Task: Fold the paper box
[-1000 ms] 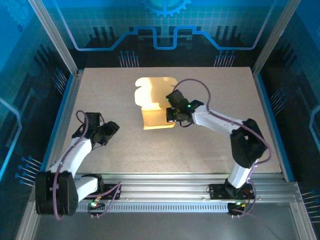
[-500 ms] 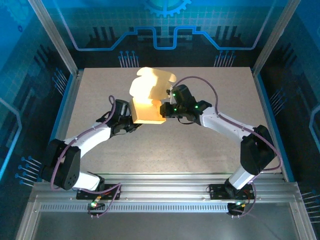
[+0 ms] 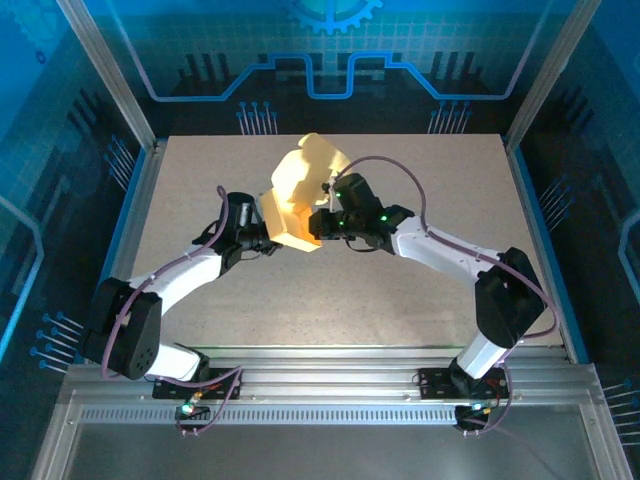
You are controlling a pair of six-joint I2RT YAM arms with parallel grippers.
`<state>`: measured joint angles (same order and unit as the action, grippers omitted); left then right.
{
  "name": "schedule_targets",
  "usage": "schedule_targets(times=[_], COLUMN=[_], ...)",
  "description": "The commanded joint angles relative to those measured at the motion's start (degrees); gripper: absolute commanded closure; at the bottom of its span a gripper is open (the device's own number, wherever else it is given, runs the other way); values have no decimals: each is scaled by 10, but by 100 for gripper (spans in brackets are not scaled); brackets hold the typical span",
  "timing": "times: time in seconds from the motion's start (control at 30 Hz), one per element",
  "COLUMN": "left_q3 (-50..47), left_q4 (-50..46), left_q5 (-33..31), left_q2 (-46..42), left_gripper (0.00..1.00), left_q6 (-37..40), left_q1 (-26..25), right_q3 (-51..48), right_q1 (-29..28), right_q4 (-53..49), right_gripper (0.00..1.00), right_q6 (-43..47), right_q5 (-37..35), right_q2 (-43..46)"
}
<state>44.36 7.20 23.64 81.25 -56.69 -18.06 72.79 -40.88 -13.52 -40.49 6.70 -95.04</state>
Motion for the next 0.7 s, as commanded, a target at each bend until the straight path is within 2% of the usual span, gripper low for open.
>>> schedule_targets(times=[0.0,0.27,0.47,0.67], left_q3=[5,6,-15,-41], left_q4=[35,57,55,48], left_q5=[32,41,34,45], left_q2=[-6,1,-11,-16], left_gripper=[89,89,87,75], left_q6=[-23,-44,-38,-28], left_q1=[-7,-8,-2,3], right_q3=[27,94,73,14], right_q1=[-32,-83,-68,-8], right_q4=[-42,-119,-88,-19], right_gripper=[100,100,100,100], right_q6=[27,66,44,-6], right_q5=[-42,-159,-129,-47], right_q2=[-28,-81,-56,-6])
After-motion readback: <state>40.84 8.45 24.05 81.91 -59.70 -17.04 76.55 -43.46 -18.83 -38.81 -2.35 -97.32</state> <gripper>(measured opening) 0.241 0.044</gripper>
